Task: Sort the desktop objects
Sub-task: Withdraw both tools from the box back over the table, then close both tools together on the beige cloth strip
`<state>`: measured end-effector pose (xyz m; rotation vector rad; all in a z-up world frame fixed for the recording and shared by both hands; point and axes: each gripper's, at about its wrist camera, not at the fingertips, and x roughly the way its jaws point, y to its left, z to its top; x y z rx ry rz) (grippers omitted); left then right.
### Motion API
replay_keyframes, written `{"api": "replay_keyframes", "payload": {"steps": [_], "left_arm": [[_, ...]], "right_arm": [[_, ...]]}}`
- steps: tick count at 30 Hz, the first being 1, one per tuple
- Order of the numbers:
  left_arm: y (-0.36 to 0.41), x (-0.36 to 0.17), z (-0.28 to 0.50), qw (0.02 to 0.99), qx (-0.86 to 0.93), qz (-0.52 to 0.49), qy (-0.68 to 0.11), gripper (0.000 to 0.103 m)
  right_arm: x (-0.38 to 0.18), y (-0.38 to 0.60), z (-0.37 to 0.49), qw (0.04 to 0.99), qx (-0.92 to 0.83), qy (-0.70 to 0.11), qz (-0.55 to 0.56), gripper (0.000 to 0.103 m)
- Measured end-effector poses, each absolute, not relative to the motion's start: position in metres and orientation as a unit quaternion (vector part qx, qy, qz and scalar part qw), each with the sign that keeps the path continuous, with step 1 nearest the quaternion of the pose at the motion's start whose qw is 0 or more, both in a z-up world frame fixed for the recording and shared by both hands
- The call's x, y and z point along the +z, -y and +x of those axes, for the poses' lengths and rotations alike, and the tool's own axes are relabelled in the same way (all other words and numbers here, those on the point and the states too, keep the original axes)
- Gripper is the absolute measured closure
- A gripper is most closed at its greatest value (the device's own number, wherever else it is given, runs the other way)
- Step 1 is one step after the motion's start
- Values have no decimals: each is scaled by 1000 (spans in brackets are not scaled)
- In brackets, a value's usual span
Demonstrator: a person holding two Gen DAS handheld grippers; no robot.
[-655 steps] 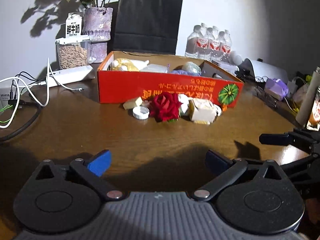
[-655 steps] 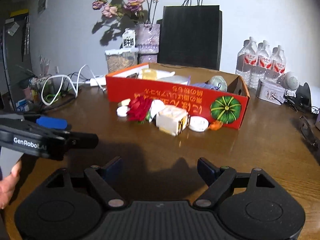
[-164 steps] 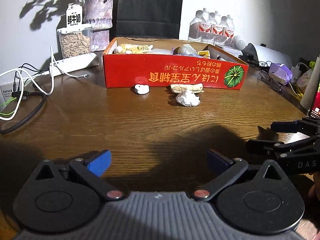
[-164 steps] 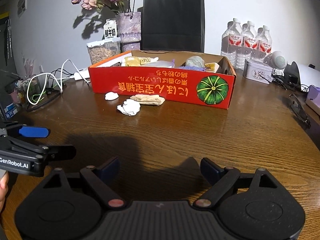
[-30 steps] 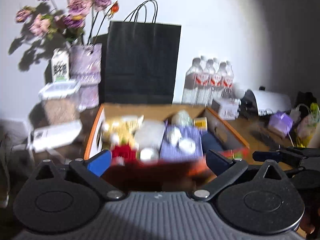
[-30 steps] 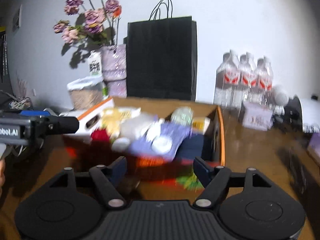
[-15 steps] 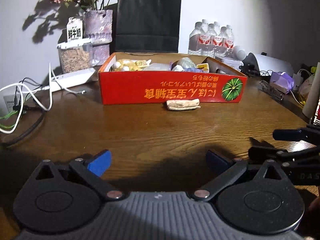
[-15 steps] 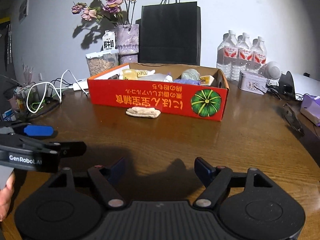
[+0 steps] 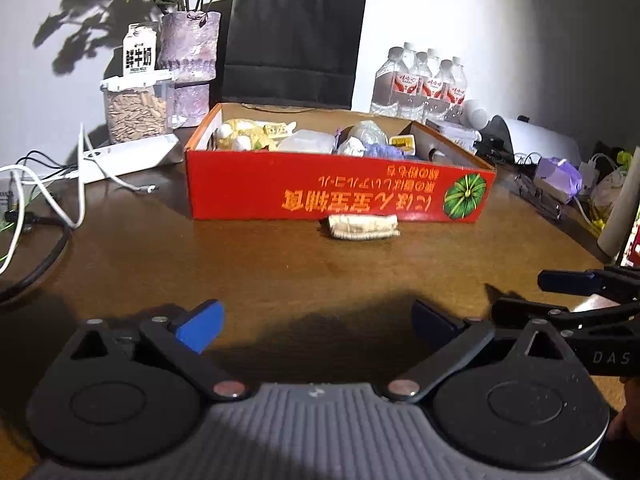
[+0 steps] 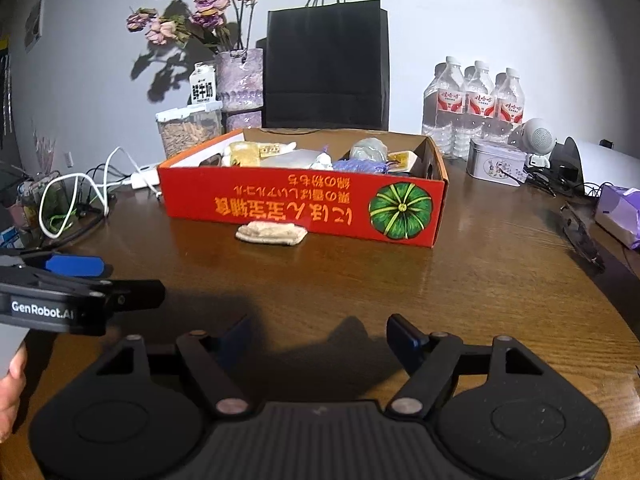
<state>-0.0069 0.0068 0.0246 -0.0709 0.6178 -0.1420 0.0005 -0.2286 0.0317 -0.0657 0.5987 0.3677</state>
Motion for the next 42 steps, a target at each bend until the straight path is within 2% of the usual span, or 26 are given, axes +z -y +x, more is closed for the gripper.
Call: {"api": "replay_keyframes", "payload": {"steps": [3, 5, 7, 9, 13, 16, 20, 22, 24, 27, 31, 34, 35, 42], "left_arm": [[-9, 28, 10, 947, -76, -44, -308, 5], [-9, 30, 25, 946, -79, -50, -311, 10], [-9, 31, 38, 945, -85, -57, -310, 13], [-9, 30, 54, 942, -92, -66, -316, 21], [-7, 24, 86, 932, -107, -91, -335, 32], [-2, 18, 102, 924, -119, -99, -349, 47], [1, 12, 117, 919, -121, -102, -360, 69], [-1, 10, 121, 918, -121, -110, -361, 76], [-1, 9, 124, 916, -126, -115, -364, 89], [2, 7, 120, 922, -118, -101, -353, 94], [5, 7, 115, 927, -110, -90, -347, 98], [7, 8, 110, 929, -104, -82, -344, 102], [7, 9, 106, 930, -104, -82, -344, 102], [11, 23, 55, 935, -119, -87, -322, 102]], "right_arm": [[35, 229, 16, 936, 187, -298, -17, 31], [36, 228, 30, 933, 188, -306, -7, 38], [36, 227, 45, 930, 192, -313, 6, 39], [35, 227, 61, 927, 193, -320, 16, 41], [33, 222, 88, 923, 199, -326, 35, 44], [29, 215, 108, 917, 207, -339, 45, 47], [23, 202, 131, 907, 219, -357, 53, 61], [19, 198, 138, 905, 219, -362, 54, 61], [18, 192, 140, 907, 221, -356, 46, 61], [16, 184, 135, 911, 226, -343, 21, 66], [15, 171, 127, 913, 237, -331, -14, 86], [15, 165, 121, 917, 233, -322, -34, 91], [15, 166, 120, 917, 233, -322, -33, 96], [29, 184, 80, 922, 237, -305, -3, 99]]}}
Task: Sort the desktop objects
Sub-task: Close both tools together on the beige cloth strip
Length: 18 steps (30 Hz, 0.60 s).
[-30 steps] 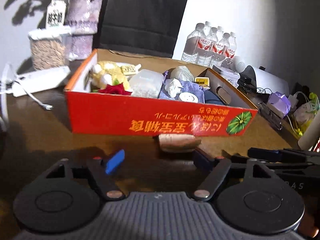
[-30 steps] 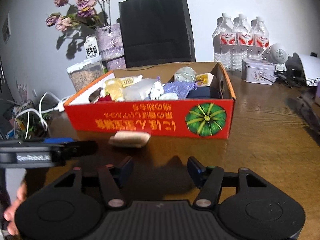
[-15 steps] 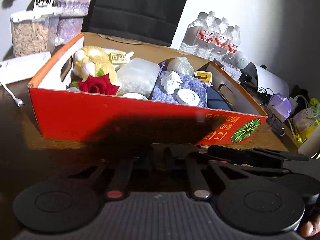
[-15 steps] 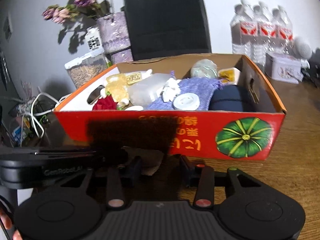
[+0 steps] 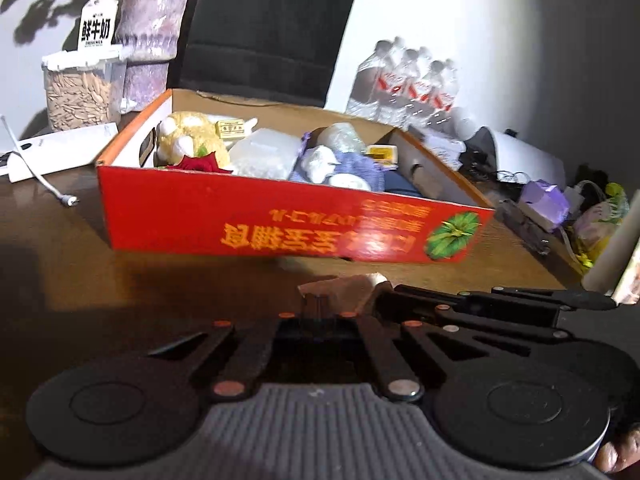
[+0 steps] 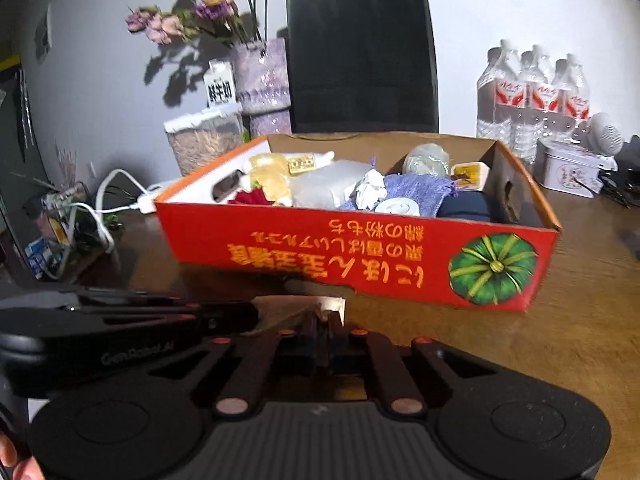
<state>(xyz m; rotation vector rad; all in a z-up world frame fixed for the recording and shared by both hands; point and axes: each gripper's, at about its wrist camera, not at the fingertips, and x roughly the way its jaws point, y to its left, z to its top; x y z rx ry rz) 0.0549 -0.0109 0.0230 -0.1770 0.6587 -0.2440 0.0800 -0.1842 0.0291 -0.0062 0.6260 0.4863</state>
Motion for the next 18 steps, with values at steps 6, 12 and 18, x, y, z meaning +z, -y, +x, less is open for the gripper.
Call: {"api": "replay_keyframes", "payload": {"steps": [6, 12, 18], "left_arm": [[18, 39, 17, 937, -136, -83, -310, 102], [24, 63, -7, 946, -146, -77, -280, 102], [33, 83, -27, 953, -157, -69, -252, 102]], "right_arm": [[36, 196, 31, 930, 230, -288, 4, 99], [52, 207, 0, 937, 227, -264, 12, 99], [74, 218, -21, 948, 222, -227, 17, 99]]}}
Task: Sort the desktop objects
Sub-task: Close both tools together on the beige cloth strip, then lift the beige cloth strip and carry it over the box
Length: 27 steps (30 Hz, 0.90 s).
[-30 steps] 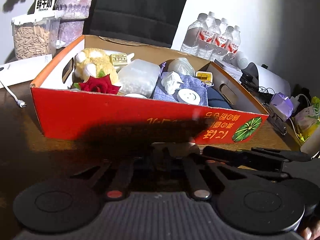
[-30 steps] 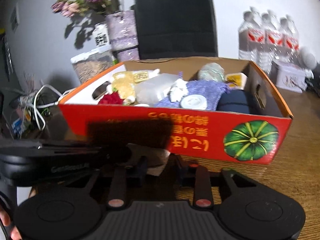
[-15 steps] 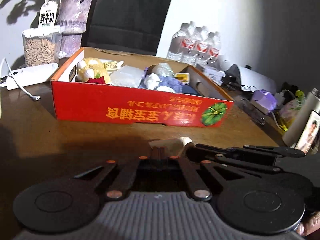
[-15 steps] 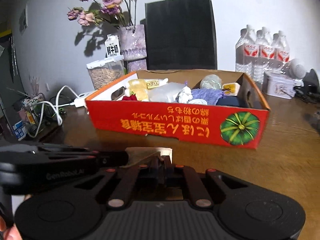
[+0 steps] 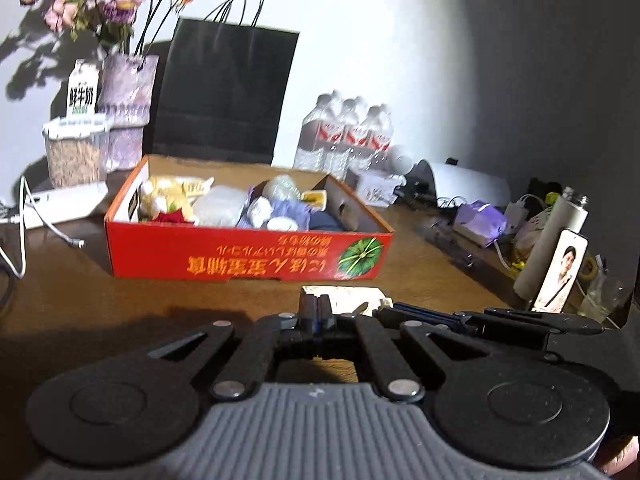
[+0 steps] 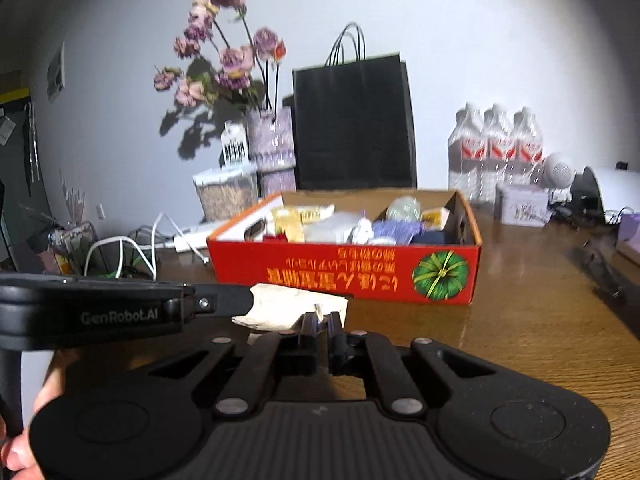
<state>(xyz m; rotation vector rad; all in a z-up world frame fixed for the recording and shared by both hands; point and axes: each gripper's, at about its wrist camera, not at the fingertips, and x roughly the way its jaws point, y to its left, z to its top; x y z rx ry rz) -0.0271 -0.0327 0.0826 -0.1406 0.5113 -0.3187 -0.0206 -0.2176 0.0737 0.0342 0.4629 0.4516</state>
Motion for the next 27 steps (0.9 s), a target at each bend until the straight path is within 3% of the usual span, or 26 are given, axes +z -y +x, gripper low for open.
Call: {"api": "replay_keyframes", "payload": {"steps": [10, 19, 27], "left_arm": [[36, 104, -18, 959, -168, -66, -220, 102], [23, 148, 67, 960, -186, -55, -200, 102], [-3, 128, 173, 943, -153, -78, -285, 102]], "right_arm": [[99, 224, -16, 957, 216, -193, 13, 99], [149, 210, 54, 962, 221, -159, -5, 99], [144, 187, 177, 929, 251, -271, 25, 99]]}}
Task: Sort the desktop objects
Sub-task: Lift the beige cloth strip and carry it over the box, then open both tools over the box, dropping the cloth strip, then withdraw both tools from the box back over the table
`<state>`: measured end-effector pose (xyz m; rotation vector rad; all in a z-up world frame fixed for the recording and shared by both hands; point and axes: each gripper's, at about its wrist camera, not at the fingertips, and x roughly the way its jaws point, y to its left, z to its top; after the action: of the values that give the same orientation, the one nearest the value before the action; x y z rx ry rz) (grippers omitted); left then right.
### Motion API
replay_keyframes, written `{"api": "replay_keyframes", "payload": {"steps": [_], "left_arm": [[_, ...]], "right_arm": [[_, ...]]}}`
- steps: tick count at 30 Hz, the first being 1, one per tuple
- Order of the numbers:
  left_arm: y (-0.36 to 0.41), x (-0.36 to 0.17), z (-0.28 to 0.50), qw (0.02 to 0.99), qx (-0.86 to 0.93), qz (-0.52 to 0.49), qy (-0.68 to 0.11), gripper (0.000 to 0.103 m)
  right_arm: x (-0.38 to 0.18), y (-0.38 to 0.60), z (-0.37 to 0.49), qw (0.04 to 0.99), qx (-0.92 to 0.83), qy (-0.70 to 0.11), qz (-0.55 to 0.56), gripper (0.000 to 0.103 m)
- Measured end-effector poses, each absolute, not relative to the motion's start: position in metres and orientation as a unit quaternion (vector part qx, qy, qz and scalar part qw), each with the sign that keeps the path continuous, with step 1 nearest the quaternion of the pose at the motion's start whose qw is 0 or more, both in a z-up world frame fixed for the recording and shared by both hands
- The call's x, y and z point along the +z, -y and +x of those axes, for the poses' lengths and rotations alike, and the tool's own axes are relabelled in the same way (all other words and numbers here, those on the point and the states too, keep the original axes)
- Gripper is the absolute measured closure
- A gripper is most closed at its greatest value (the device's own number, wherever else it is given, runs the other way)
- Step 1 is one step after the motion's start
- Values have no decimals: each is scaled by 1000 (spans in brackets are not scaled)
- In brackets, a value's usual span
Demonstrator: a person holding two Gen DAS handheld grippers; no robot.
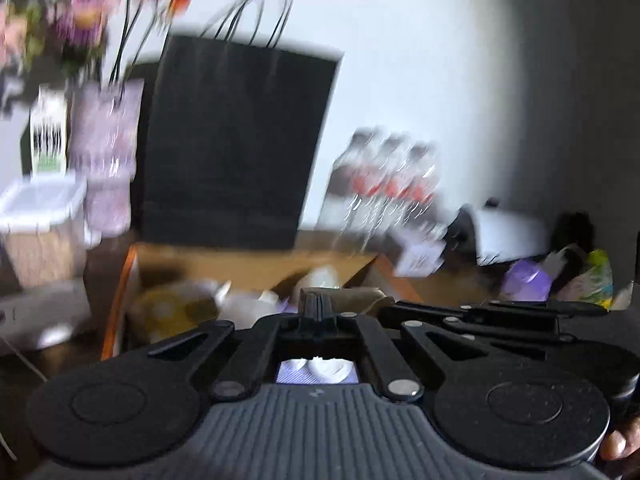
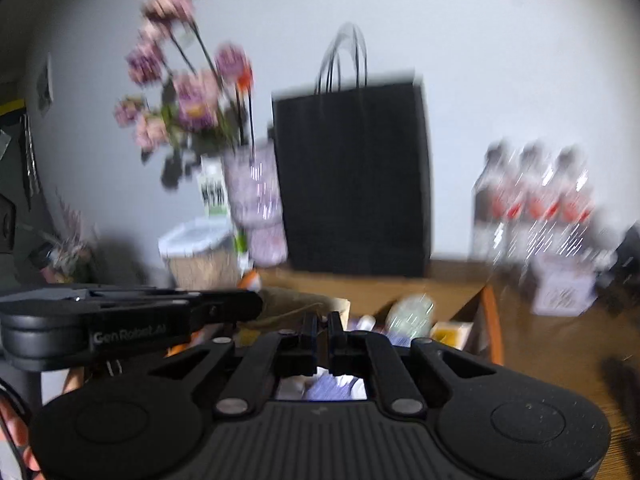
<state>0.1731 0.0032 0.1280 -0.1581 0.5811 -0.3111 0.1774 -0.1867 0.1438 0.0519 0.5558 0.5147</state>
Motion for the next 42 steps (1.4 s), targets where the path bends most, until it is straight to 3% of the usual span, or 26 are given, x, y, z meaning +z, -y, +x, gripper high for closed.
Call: {"api": "replay_keyframes", "payload": {"steps": [6, 9, 11, 13, 14, 15, 17, 19, 22, 26, 42], "left_arm": [[-7, 72, 203, 919, -142, -70, -361, 101], [-13, 62, 210, 915, -128, -71, -375, 99], [-18, 70, 211, 917, -127, -76, -370, 97], [-20, 85, 211, 925, -126, -81, -349, 70], [-22, 95, 210, 932, -120, -81, -333, 32], [-23, 103, 209, 939, -111, -78, -316, 14], [-20, 118, 205, 951, -92, -59, -288, 13], [-18, 128, 198, 957, -84, -44, -275, 0], [-19, 130, 189, 960, -74, -47, -267, 0], [-20, 118, 168, 954, -60, -15, -292, 0], [-6, 98, 30, 964, -52, -5, -259, 0]], "right_arm": [[84, 171, 225, 891, 241, -384, 36, 98], [67, 175, 233, 878, 235, -413, 54, 91], [69, 183, 235, 881, 225, -412, 60, 59], [80, 190, 233, 894, 216, -388, 57, 49], [88, 192, 233, 902, 207, -375, 51, 47], [94, 194, 234, 908, 198, -366, 45, 46], [107, 195, 231, 925, 175, -337, 25, 38], [116, 195, 222, 940, 156, -303, 0, 29], [122, 197, 207, 952, 151, -265, -24, 21], [122, 207, 188, 959, 129, -246, -60, 16], [88, 232, 59, 950, 148, -270, -54, 15]]}}
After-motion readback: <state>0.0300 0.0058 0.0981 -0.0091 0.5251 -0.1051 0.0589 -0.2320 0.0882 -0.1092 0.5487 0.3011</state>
